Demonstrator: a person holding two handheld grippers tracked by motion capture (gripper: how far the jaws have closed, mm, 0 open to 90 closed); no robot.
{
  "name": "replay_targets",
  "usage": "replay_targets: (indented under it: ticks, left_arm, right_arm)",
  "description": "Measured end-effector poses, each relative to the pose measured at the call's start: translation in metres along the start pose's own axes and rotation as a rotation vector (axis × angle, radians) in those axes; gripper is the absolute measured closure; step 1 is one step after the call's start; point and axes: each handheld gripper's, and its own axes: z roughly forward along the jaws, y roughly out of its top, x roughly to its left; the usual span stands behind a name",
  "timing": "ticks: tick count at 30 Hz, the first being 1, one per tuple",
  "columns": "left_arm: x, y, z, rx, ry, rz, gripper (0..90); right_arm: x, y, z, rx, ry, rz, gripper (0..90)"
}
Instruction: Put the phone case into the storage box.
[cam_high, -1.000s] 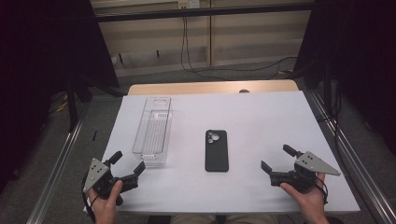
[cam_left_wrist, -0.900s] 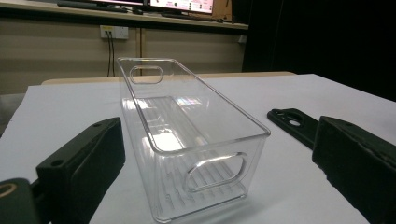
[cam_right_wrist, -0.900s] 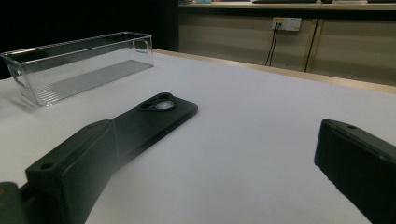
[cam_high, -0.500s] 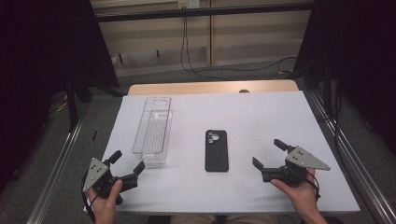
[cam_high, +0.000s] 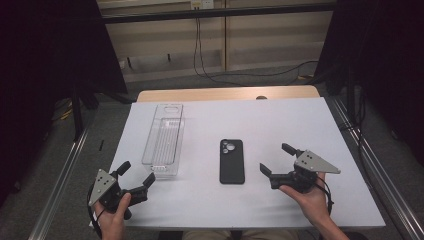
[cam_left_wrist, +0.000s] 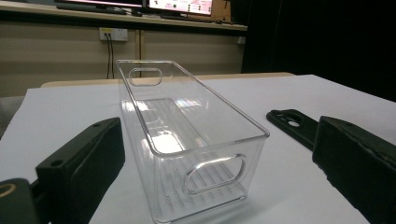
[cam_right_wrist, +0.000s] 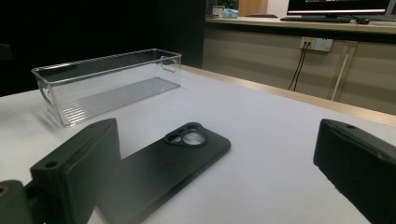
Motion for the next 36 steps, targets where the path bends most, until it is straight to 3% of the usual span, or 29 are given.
replay_targets:
  ticks: [13, 33, 36]
  left_arm:
    - [-0.002, 0.000, 0.000, 0.006, -0.001, 0.008, 2.6]
    - [0.000, -0.001, 0.001, 0.008, 0.008, 0.007, 2.7]
    - [0.000, -0.001, 0.001, 0.008, 0.002, 0.008, 2.7]
  right_arm:
    - [0.005, 0.001, 0.023, 0.017, 0.040, -0.027, 0.2]
    - [0.013, 0.012, 0.065, 0.017, 0.080, -0.012, 1.5]
    - [0.015, 0.013, 0.072, 0.012, 0.094, 0.010, 2.1]
